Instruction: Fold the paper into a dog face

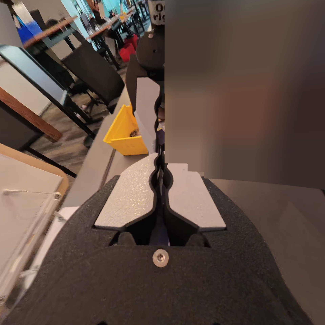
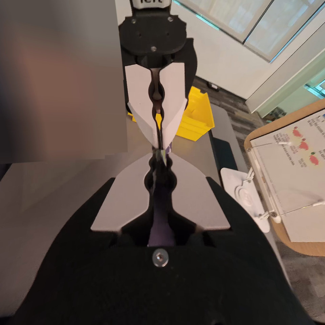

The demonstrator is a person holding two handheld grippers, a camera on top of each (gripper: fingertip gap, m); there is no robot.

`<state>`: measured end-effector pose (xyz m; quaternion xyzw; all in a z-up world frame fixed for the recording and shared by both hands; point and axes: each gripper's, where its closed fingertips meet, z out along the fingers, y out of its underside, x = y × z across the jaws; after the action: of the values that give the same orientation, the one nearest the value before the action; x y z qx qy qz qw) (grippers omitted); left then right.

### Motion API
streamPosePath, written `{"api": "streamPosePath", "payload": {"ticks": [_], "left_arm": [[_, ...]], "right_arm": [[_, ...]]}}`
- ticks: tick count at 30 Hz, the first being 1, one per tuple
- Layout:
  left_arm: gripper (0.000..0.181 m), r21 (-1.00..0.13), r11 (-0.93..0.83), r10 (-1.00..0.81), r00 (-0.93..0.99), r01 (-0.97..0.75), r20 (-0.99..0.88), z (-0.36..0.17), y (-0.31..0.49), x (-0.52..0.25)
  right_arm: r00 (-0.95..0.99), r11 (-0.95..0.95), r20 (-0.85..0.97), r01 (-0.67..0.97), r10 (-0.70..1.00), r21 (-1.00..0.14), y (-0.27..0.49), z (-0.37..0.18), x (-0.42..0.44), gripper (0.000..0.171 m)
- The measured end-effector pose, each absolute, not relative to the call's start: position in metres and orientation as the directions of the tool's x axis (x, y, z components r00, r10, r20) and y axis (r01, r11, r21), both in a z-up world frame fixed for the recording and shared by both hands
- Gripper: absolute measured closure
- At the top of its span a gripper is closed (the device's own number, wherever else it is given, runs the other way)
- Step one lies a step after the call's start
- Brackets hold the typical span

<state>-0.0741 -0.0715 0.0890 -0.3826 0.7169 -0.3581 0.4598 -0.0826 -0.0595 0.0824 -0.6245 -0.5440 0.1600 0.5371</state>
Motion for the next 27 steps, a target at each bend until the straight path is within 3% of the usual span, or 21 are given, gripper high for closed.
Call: {"api": "streamPosePath", "payload": {"ticks": [3, 7, 19, 21, 23, 25, 27], "left_arm": [[0.181, -0.810, 0.566, -0.817, -0.236, -0.153, -0.526, 0.103, -0.078, -0.078], [0.181, -0.724, 0.688, -0.713, -0.234, -0.051, -0.661, 0.114, -0.098, -0.086], [0.181, -0.724, 0.685, -0.720, -0.235, -0.086, -0.653, 0.113, -0.098, -0.089], [0.181, -0.791, 0.596, -0.801, -0.169, -0.140, -0.574, 0.116, -0.078, -0.087], [0.181, -0.917, 0.381, -0.924, -0.059, -0.118, -0.377, 0.128, -0.048, -0.086], [0.181, -0.993, 0.120, -0.991, -0.065, 0.009, -0.121, 0.142, -0.027, -0.093], [0.181, -0.993, -0.047, -0.996, -0.085, 0.110, 0.037, 0.151, -0.006, -0.102]], "right_arm": [[0.358, 0.257, 0.469, 0.502, 0.807, -0.826, -0.064, 0.094, -0.079, 0.148], [0.317, 0.340, 0.486, 0.418, 0.814, -0.842, -0.082, 0.111, -0.083, 0.147], [0.309, 0.380, 0.530, 0.432, 0.790, -0.818, -0.091, 0.117, -0.084, 0.148], [0.362, 0.385, 0.533, 0.406, 0.764, -0.829, -0.086, 0.127, -0.075, 0.144], [0.484, 0.412, 0.508, 0.299, 0.712, -0.861, -0.080, 0.153, -0.057, 0.136], [0.633, 0.433, 0.393, 0.101, 0.667, -0.896, -0.073, 0.183, -0.025, 0.131], [0.681, 0.411, 0.227, -0.119, 0.696, -0.904, -0.064, 0.196, 0.001, 0.122]]}}
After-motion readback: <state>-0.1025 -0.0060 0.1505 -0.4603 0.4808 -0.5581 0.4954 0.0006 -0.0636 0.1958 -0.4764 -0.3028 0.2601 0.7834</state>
